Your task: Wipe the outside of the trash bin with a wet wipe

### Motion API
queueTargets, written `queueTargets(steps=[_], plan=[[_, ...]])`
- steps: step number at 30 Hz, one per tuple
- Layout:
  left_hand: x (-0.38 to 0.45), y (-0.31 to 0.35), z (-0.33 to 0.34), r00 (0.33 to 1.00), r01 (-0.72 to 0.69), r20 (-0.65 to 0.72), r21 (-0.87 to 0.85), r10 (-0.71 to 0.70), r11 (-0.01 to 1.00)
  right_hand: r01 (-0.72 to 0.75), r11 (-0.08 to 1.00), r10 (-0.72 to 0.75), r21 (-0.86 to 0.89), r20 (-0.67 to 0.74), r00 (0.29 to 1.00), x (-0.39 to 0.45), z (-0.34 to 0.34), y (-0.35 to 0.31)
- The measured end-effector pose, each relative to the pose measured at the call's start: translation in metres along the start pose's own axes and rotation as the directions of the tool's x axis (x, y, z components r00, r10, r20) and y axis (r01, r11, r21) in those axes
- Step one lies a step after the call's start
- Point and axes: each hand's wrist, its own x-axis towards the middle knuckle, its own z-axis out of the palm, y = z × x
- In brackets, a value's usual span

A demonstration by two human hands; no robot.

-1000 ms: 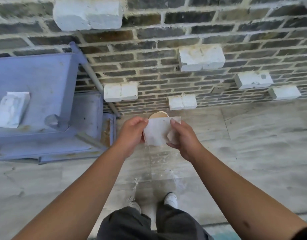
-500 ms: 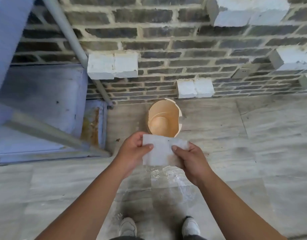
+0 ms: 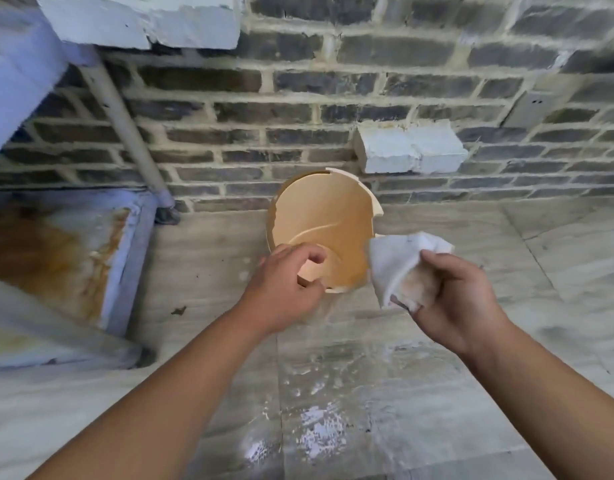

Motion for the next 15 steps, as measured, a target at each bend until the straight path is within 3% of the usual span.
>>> queueTargets(steps=[1,3,6,10,15], plan=[[-0.006,-0.001,0.003,0.991,-0.135,0.035,0.24,0.13,0.961,-0.018,1.0,0.018,0.017,-0.011,1.0,-0.002,-0.002,-0.004],[-0.015,-0.004,0.011,0.966,-0.26,0.123,0.485,0.229,0.835,-0.038,0.998,0.04,0.059,-0.046,0.998,-0.006,-0.003,-0.009],[-0.015,-0.01,0.029,0.978,-0.204,0.153,0.57,0.141,0.796,-0.028,0.994,0.035,0.102,-0.066,0.997,0.002,0.0,-0.014],[-0.008,-0.015,0.044,0.984,-0.172,0.079,0.678,0.162,0.715,0.041,0.991,-0.041,0.131,-0.009,0.999,0.03,0.015,-0.018],[-0.024,-0.024,0.028,0.955,-0.285,0.16,0.725,0.249,0.628,0.05,0.972,-0.055,0.231,0.016,0.998,0.038,0.013,-0.009]])
